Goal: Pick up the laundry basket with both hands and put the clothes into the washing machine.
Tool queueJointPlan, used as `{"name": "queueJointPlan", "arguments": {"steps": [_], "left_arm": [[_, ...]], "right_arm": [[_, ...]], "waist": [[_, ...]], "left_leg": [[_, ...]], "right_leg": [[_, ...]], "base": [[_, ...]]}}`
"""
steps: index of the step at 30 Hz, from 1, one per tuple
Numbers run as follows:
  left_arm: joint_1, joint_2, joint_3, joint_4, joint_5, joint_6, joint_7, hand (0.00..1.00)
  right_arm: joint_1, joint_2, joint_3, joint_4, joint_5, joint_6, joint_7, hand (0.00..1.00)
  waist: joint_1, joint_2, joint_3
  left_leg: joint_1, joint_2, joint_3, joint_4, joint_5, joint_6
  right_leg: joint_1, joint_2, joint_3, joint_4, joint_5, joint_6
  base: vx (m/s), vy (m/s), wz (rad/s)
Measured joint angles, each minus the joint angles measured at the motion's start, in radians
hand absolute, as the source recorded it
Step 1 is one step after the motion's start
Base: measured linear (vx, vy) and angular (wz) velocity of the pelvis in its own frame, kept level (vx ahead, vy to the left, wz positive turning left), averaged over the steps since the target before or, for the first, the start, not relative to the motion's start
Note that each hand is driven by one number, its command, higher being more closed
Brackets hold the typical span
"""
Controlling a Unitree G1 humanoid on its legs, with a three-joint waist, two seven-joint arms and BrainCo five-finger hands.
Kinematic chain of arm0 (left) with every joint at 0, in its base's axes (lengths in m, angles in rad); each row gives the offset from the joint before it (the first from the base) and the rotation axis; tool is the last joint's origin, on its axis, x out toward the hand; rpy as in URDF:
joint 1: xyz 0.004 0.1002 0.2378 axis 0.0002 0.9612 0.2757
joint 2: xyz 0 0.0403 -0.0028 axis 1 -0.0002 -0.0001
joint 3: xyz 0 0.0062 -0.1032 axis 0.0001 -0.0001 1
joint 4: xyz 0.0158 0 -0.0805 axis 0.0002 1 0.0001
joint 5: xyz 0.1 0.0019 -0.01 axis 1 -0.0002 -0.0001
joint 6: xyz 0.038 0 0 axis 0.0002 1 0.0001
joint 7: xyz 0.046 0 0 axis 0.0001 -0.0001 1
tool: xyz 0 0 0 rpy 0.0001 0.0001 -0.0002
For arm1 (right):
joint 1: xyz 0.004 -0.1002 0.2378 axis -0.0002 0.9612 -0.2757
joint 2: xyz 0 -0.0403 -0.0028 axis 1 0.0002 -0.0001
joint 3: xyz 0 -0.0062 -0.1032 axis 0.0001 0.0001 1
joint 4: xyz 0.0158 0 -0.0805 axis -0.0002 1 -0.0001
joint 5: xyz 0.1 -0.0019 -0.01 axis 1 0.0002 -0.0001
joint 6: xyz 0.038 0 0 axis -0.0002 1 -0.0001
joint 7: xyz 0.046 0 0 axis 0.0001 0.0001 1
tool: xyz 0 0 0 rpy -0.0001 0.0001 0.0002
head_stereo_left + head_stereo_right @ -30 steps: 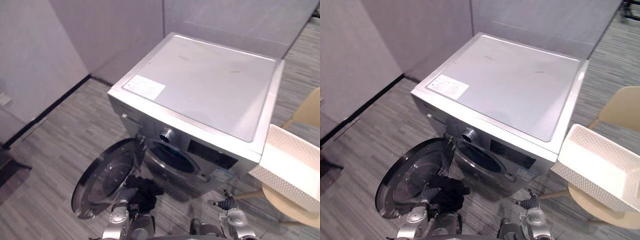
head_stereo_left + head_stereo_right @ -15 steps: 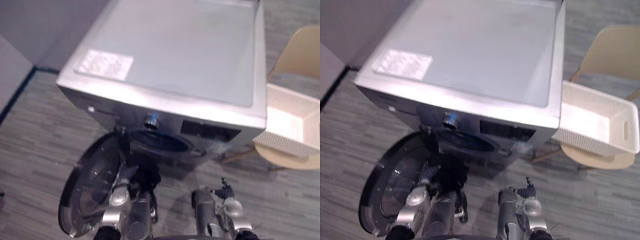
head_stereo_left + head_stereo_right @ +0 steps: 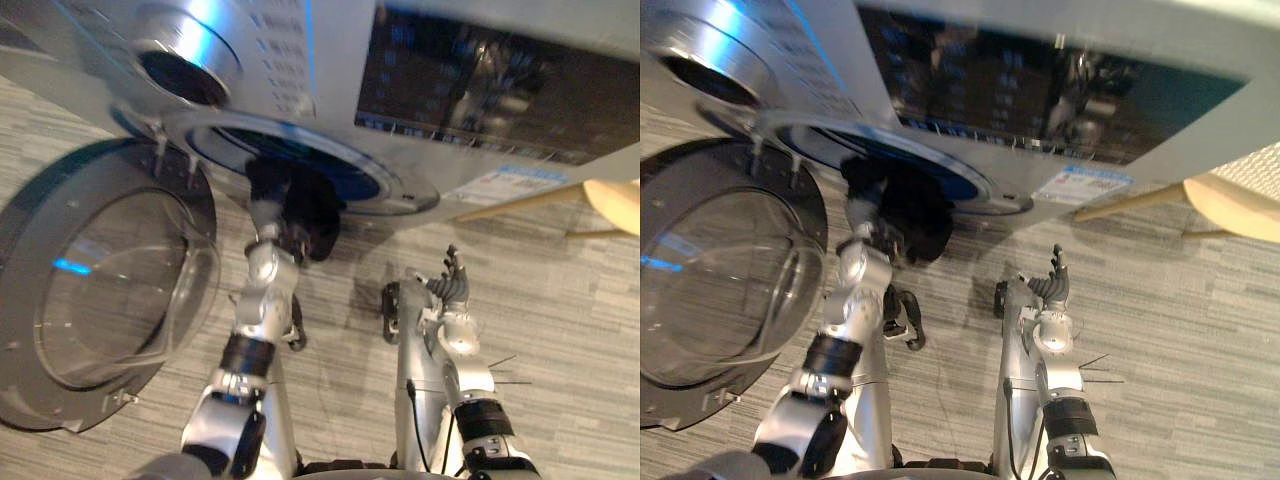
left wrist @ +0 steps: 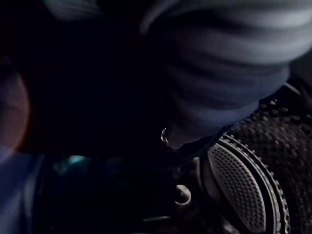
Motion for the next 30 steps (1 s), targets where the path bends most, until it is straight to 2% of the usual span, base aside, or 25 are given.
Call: {"name": "queueJointPlan", "arguments": {"steps": [1, 4, 5, 8, 10, 12, 16, 17, 21, 24, 30], "left_arm": [[-0.078, 0.040, 0.030, 0.001, -0.002, 0.000, 0.020, 1.00], [-0.246, 0.110, 0.041, 0.018, -0.003, -0.001, 0.050, 1.00], [-0.336, 0.132, 0.038, 0.030, -0.003, -0.002, 0.074, 1.00], [-0.501, 0.158, 0.028, 0.065, 0.013, -0.021, 0.114, 1.00], [-0.557, 0.184, 0.004, 0.091, 0.023, -0.021, 0.138, 1.00], [-0.662, 0.200, -0.012, 0.149, 0.041, -0.018, 0.203, 1.00], [-0.764, 0.258, -0.053, 0.181, 0.099, -0.018, 0.254, 1.00], [-0.775, 0.261, -0.057, 0.182, 0.111, -0.018, 0.262, 0.00], [-0.818, 0.290, -0.089, 0.195, 0.211, -0.018, 0.280, 0.00], [-0.833, 0.286, -0.106, 0.231, 0.253, -0.017, 0.254, 0.00], [-0.783, 0.267, -0.184, 0.323, 0.424, 0.031, 0.116, 0.00]], "right_arm": [[0.003, 0.003, 0.001, -0.014, 0.000, -0.010, -0.004, 0.00], [0.021, 0.006, -0.001, -0.043, 0.010, -0.020, -0.015, 0.00], [0.027, 0.014, 0.001, -0.059, 0.011, -0.027, -0.012, 0.00], [0.032, 0.032, 0.001, -0.073, 0.021, -0.041, -0.013, 0.00], [0.039, 0.043, 0.001, -0.078, 0.023, -0.054, -0.012, 0.00], [0.043, 0.052, 0.001, -0.083, 0.040, -0.078, -0.007, 0.00], [0.054, 0.061, -0.003, -0.113, 0.043, -0.101, 0.009, 0.00], [0.057, 0.060, -0.003, -0.116, 0.044, -0.106, 0.010, 0.00], [0.075, 0.061, -0.006, -0.142, 0.061, -0.120, 0.011, 0.00], [0.076, 0.061, -0.007, -0.146, 0.061, -0.120, 0.012, 0.00], [0.078, 0.058, -0.023, -0.156, 0.061, -0.125, 0.014, 0.00]], "waist": [[-0.017, -0.001, 0.000], [-0.027, -0.008, 0.000], [-0.033, -0.020, 0.000], [-0.048, -0.037, 0.000], [-0.056, -0.054, -0.001], [-0.063, -0.076, -0.003], [-0.076, -0.082, 0.000], [-0.076, -0.082, 0.000], [-0.074, -0.082, 0.000], [-0.074, -0.082, 0.000], [-0.071, -0.082, 0.000]], "left_leg": [[-0.033, 0.004, -0.008, 0.021, 0.000, 0.000], [-0.084, 0.016, -0.016, 0.051, -0.001, 0.002], [-0.102, 0.017, -0.019, 0.061, -0.001, 0.002], [-0.145, 0.023, -0.038, 0.078, -0.001, 0.002], [-0.170, 0.026, -0.041, 0.082, -0.001, 0.002], [-0.200, 0.027, -0.043, 0.089, 0.000, 0.002], [-0.227, 0.031, -0.043, 0.094, 0.000, 0.002], [-0.230, 0.031, -0.043, 0.094, 0.000, 0.002], [-0.251, 0.032, -0.049, 0.098, 0.000, 0.002], [-0.266, 0.032, -0.059, 0.107, -0.001, 0.003], [-0.296, 0.026, -0.069, 0.114, -0.002, 0.005]], "right_leg": [[-0.029, 0.007, 0.000, 0.016, 0.000, 0.000], [-0.079, 0.014, -0.003, 0.039, 0.003, -0.004], [-0.097, 0.016, -0.003, 0.050, 0.003, -0.004], [-0.125, 0.021, -0.019, 0.055, 0.005, -0.007], [-0.149, 0.025, -0.021, 0.055, 0.008, -0.007], [-0.178, 0.027, -0.022, 0.060, 0.011, -0.009], [-0.202, 0.029, -0.023, 0.057, 0.012, -0.008], [-0.205, 0.029, -0.024, 0.057, 0.012, -0.008], [-0.222, 0.029, -0.029, 0.057, 0.012, -0.008], [-0.227, 0.028, -0.037, 0.058, 0.012, -0.008], [-0.248, 0.017, -0.047, 0.072, 0.011, -0.008]], "base": [[-0.09, -0.059, -0.09], [-0.05, -0.047, -0.07], [-0.02, -0.045, 0.00], [0.01, -0.034, -0.04], [0.03, -0.014, -0.05], [0.04, -0.012, -0.02], [0.04, -0.004, -0.05], [0.03, -0.003, -0.02], [0.02, -0.001, -0.01], [0.00, 0.000, 0.00], [0.01, 0.006, 0.05]]}}
